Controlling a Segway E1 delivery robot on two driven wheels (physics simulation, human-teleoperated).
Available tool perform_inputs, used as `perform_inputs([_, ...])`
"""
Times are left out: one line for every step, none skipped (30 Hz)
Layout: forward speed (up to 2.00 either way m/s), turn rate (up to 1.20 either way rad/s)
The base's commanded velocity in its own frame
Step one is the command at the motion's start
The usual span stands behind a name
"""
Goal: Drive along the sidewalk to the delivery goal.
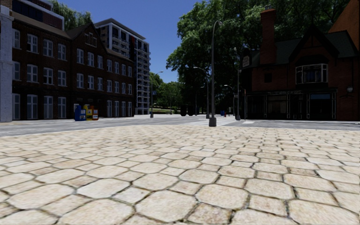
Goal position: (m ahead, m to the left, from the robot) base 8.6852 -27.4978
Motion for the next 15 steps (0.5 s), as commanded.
perform_inputs([2.0,0.02])
perform_inputs([2.0,0.02])
perform_inputs([2.0,0.02])
perform_inputs([2.0,0.02])
perform_inputs([2.0,0.02])
perform_inputs([2.0,0.02])
perform_inputs([2.0,0.02])
perform_inputs([2.0,0.02])
perform_inputs([2.0,0.02])
perform_inputs([2.0,0.02])
perform_inputs([2.0,0.02])
perform_inputs([2.0,0.02])
perform_inputs([2.0,0.02])
perform_inputs([2.0,0.01])
perform_inputs([2.0,0.01])
